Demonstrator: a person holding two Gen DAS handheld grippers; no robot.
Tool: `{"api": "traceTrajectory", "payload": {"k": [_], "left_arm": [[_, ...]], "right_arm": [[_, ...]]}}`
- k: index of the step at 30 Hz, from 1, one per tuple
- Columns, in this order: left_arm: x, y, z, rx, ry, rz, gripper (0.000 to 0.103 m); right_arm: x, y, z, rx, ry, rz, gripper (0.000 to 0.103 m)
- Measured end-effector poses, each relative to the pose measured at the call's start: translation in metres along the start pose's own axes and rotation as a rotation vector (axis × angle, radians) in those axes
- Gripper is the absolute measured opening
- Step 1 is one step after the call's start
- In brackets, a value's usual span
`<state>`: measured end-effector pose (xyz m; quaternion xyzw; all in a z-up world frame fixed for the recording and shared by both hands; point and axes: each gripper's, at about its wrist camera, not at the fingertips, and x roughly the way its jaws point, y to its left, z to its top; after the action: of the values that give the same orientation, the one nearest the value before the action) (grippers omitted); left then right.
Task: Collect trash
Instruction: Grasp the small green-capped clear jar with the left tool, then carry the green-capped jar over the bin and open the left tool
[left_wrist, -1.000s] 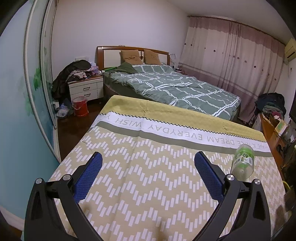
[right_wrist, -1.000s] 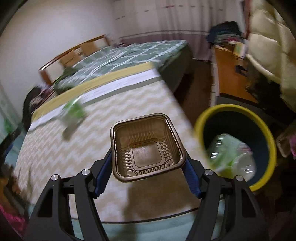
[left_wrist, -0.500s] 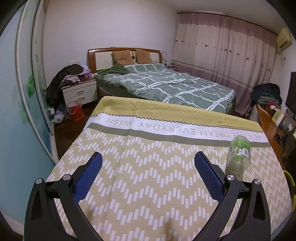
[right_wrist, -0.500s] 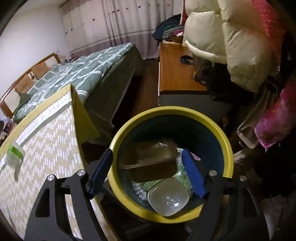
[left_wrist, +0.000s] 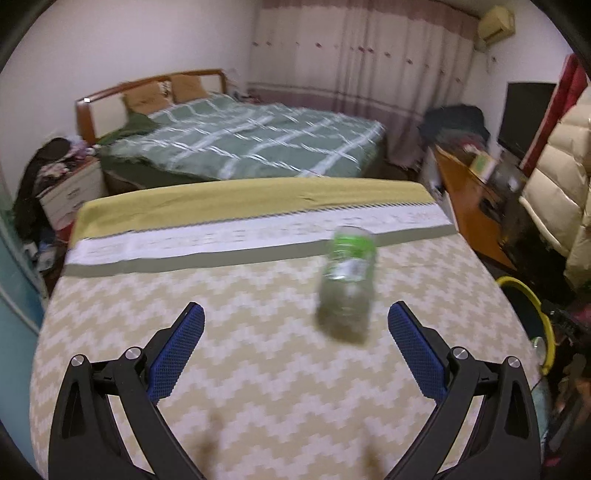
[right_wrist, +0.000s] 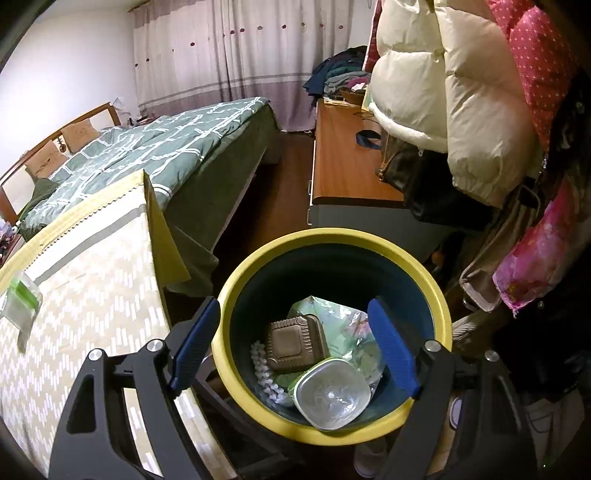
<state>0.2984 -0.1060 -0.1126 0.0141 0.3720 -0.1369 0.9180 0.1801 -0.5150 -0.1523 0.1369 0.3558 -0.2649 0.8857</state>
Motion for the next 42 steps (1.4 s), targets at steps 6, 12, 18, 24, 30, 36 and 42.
{"api": "traceTrajectory", "payload": {"k": [6, 12, 18, 24, 30, 36, 42], "left_arm": [[0.054, -0.025, 0.021, 0.043, 0.104, -0.029, 0.098], [0.094, -0.033, 0.032, 0.05, 0.152, -0.021, 0.081], [0.119, -0.041, 0.037, 0.082, 0.188, -0.031, 0.058], [0.121, -0.055, 0.037, 0.123, 0.191, -0.047, 0.05], [0.096, -0.084, 0.032, 0.186, 0.157, -0.07, 0.05], [0.065, -0.122, 0.031, 0.241, 0.134, -0.131, 0.05], [0.042, -0.185, 0.03, 0.327, 0.119, -0.225, 0.05]], "right_arm": [[0.0, 0.002, 0.0, -0.003, 0.002, 0.013, 0.078], [0.001, 0.006, 0.001, -0.031, 0.004, 0.014, 0.078], [0.002, 0.009, 0.001, -0.045, 0.013, 0.018, 0.078], [-0.001, 0.006, 0.0, -0.027, -0.006, 0.025, 0.078], [-0.016, -0.003, -0.002, 0.007, -0.077, 0.039, 0.078], [-0.038, -0.02, -0.012, 0.028, -0.12, 0.069, 0.078], [-0.062, -0.056, -0.019, 0.055, -0.156, 0.053, 0.078]]}}
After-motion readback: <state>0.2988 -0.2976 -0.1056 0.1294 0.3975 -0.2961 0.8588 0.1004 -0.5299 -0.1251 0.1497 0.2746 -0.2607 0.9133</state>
